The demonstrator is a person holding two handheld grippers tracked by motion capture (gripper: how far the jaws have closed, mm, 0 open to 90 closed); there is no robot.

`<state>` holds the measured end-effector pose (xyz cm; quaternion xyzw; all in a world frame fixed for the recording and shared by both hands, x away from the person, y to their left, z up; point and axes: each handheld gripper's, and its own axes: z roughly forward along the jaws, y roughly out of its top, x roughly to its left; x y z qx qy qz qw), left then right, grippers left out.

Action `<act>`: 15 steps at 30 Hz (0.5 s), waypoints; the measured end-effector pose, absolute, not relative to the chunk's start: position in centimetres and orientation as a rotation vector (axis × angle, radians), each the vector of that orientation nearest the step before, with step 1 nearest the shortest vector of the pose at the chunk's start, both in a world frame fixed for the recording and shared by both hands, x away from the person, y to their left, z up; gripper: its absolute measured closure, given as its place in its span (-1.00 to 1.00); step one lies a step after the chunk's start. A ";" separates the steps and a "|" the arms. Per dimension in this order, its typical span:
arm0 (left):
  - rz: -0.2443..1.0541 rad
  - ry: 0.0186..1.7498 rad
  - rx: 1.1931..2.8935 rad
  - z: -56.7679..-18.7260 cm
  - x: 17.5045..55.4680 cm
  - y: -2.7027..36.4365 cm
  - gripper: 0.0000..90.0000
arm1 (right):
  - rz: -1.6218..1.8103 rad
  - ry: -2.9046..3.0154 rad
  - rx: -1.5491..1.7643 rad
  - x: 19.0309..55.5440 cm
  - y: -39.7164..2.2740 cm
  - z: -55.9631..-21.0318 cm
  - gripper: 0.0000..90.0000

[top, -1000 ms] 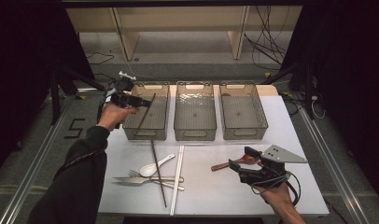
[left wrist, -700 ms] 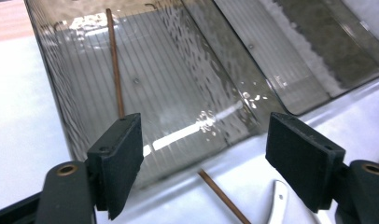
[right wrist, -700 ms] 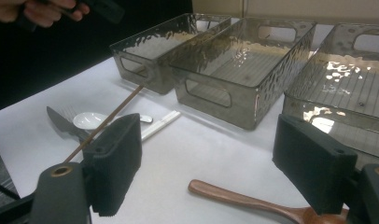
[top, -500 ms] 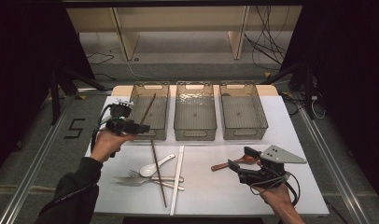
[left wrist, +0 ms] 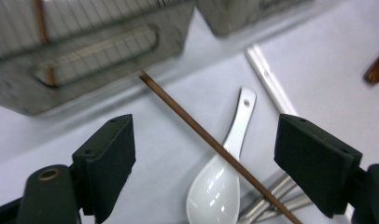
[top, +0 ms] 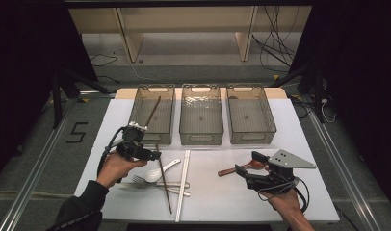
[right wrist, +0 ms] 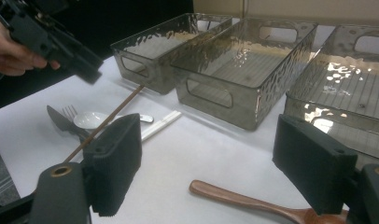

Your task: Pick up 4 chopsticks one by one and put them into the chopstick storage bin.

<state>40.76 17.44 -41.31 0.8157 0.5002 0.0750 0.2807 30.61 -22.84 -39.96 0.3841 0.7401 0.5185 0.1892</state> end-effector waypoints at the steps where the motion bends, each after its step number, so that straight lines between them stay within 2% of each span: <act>1: 0.195 1.338 2.204 -41.5 40.7 17.3 -0.57 | 1.457 2.081 1.077 30.6 -22.8 -40.0 -0.45; 15: 0.149 1.313 2.308 -43.6 40.1 15.3 -0.63 | 1.448 2.085 1.073 30.6 -22.7 -40.0 -0.45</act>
